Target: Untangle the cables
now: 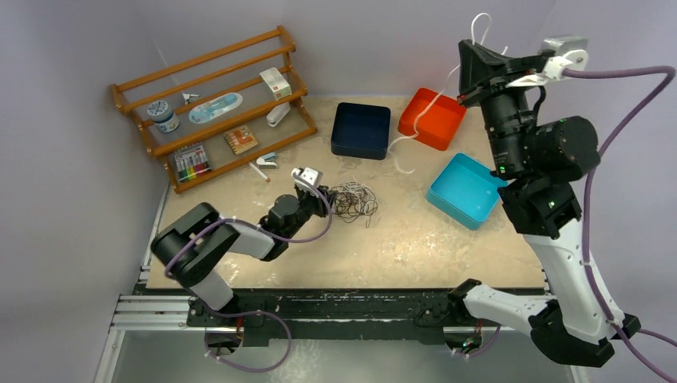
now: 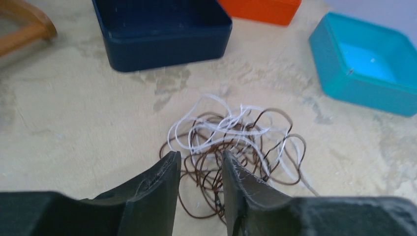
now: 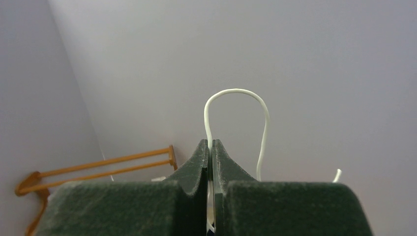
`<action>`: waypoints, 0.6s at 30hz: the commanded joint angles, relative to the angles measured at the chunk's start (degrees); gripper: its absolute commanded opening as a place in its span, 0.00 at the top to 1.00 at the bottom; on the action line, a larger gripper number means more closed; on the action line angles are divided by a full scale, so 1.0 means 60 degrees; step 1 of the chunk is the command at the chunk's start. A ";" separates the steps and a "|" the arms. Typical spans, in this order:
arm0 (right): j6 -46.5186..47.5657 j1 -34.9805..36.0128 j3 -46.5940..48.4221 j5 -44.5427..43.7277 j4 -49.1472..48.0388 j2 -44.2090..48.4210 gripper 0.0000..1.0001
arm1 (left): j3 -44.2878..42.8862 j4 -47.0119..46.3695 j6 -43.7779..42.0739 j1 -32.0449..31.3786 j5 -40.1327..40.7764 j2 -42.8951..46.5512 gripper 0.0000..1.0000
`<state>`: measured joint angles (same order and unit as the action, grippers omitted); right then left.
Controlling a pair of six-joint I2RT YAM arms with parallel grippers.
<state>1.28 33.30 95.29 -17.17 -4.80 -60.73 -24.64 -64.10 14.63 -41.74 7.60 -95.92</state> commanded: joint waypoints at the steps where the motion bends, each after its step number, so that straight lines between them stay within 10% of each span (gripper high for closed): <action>1: 0.0213 -0.0027 -0.0070 -0.0346 0.0271 -0.0159 1.00 | -0.0327 0.0988 0.0364 0.0046 0.0207 0.1491 0.61; 10: 0.0212 -0.0020 0.0039 0.0106 0.1038 -0.1164 1.00 | -0.1597 0.6127 0.2348 0.0138 0.3555 0.3928 0.24; 18: 0.0370 -0.0178 0.0766 0.0162 0.0490 -0.2260 1.00 | -0.3884 1.0885 0.3341 0.1490 0.3556 0.4690 0.22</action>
<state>1.87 32.99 94.89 -16.93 2.39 -72.16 -42.70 -14.31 30.83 -35.64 25.89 -71.05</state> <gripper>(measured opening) 0.012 0.776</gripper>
